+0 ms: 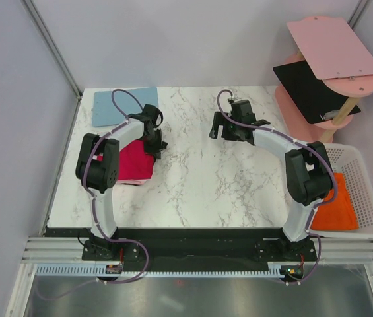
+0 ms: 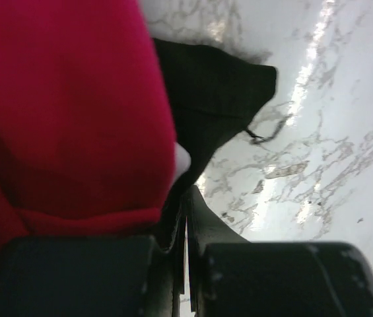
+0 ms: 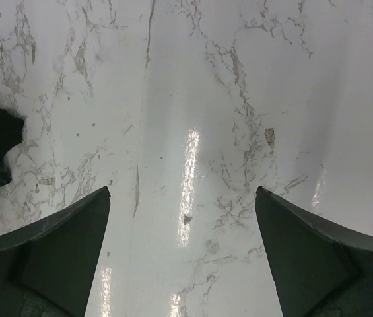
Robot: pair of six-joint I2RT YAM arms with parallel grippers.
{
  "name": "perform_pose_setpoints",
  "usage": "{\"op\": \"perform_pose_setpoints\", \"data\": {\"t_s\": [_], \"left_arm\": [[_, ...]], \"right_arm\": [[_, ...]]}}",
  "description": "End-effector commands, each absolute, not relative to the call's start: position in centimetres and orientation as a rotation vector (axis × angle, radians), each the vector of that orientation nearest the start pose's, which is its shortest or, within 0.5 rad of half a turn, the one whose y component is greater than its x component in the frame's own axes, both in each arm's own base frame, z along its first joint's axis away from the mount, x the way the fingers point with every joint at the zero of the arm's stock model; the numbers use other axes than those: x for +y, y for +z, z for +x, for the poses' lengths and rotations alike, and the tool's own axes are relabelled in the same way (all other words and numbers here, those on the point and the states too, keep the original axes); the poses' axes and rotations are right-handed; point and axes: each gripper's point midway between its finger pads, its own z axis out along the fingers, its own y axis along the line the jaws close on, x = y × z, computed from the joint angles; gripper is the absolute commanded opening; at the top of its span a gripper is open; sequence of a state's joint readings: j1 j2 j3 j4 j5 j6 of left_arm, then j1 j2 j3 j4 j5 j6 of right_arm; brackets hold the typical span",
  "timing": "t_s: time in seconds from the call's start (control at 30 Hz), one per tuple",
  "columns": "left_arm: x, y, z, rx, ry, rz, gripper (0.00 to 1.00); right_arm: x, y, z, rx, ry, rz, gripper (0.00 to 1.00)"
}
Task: Fold and stack the t-shirts
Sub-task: Put the neatly folded tshirt into the corner of the board with the left arm
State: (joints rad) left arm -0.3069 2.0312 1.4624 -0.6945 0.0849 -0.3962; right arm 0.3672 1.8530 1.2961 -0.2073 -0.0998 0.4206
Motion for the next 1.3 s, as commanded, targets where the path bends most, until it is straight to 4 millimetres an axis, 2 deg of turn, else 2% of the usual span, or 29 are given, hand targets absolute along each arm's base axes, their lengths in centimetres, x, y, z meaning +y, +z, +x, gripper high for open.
{"op": "perform_pose_setpoints", "data": {"t_s": [0.0,0.13,0.3,0.37,0.53,0.6,0.63,0.77,0.9,1.0,1.07,1.1,1.17,1.2,1.23,1.27], "left_arm": [[-12.2,2.4,39.2,2.876,-0.139,-0.172,0.02],[-9.3,2.0,38.3,2.902,-0.119,-0.294,0.02],[-5.0,2.4,37.1,2.899,-0.104,-0.411,0.02],[-2.8,2.6,36.3,2.904,-0.018,-0.451,0.02],[1.2,4.3,34.9,2.894,0.193,-0.523,0.02],[2.0,4.8,34.2,2.902,0.25,-0.526,0.02],[3.6,5.3,34.1,2.881,0.294,-0.568,0.02],[5.7,6.1,32.9,2.874,0.403,-0.609,0.02],[6.6,6.4,32.1,2.873,0.436,-0.628,0.02],[6.4,7.1,32.3,2.855,0.397,-0.619,0.02],[5.5,7.7,32.8,2.84,0.308,-0.611,0.02],[5.0,8.7,33.2,2.81,0.263,-0.587,0.02],[3.0,10.1,34.2,2.767,0.112,-0.533,0.02],[2.2,11.7,34.6,2.72,0.058,-0.486,0.08],[0.9,12.5,35.0,2.698,-0.036,-0.444,0.15],[0.0,13.6,35.7,2.653,-0.067,-0.404,0.39]], "right_arm": [[20.1,11.5,44.1,2.33,0.52,0.008,0.98],[20.1,11.1,43.9,2.34,0.526,0.008,0.98],[20.4,10.6,43.7,2.352,0.547,0.009,0.98],[20.5,10.4,43.7,2.353,0.558,0.012,0.98],[21.1,9.7,43.7,2.365,0.594,0.014,0.98],[21.4,9.6,43.7,2.368,0.616,0.012,0.98],[21.5,9.4,43.7,2.371,0.623,0.01,0.98],[21.9,9.3,43.9,2.374,0.64,0.002,0.98],[21.8,9.6,43.9,2.367,0.635,0.0,0.98],[21.5,9.7,43.7,2.365,0.619,0.001,0.98],[21.2,9.8,43.6,2.363,0.609,0.002,0.98],[21.2,10.1,43.6,2.355,0.61,-0.002,0.98],[21.0,10.2,43.5,2.354,0.6,0.003,0.98],[21.0,10.6,43.5,2.345,0.601,-0.001,0.98],[20.9,10.6,43.5,2.345,0.594,0.003,0.98],[20.8,10.7,43.5,2.341,0.589,0.002,0.98]]}}
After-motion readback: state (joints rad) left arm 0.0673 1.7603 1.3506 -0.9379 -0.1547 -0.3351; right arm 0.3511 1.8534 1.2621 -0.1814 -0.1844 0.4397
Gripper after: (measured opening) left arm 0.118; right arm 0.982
